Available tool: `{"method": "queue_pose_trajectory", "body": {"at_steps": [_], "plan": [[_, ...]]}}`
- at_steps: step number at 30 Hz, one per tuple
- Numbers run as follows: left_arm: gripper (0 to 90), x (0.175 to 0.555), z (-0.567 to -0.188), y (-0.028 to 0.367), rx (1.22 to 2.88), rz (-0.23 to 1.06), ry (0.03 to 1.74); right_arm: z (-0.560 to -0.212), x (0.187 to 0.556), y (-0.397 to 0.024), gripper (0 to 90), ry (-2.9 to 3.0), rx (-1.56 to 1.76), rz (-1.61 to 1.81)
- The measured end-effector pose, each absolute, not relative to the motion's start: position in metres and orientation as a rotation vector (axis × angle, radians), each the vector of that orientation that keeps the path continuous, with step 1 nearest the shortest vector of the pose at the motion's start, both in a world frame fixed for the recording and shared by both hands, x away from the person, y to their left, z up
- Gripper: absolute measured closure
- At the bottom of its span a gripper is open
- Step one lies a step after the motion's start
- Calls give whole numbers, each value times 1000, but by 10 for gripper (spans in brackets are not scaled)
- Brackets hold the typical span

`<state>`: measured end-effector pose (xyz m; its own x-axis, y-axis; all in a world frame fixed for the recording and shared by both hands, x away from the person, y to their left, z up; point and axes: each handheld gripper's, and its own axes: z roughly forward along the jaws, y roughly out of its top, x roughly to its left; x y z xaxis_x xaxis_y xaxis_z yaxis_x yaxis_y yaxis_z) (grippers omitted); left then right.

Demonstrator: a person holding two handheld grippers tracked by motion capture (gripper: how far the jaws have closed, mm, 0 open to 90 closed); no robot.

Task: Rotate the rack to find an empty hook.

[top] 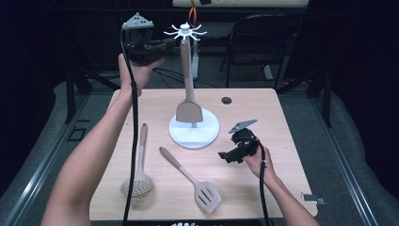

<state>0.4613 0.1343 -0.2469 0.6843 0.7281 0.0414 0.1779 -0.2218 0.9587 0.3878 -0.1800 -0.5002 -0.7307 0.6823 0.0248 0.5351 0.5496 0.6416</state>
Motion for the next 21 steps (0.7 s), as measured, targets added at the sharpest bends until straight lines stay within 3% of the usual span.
{"method": "queue_pose_trajectory", "body": {"at_steps": [19, 21], "plan": [[900, 465, -248, 140, 1730, 602, 766, -500, 386, -178, 48, 2569, 1009, 934], [868, 461, -248, 144, 1720, 601, 765, -500, 386, -178, 49, 2571, 1008, 938]]}}
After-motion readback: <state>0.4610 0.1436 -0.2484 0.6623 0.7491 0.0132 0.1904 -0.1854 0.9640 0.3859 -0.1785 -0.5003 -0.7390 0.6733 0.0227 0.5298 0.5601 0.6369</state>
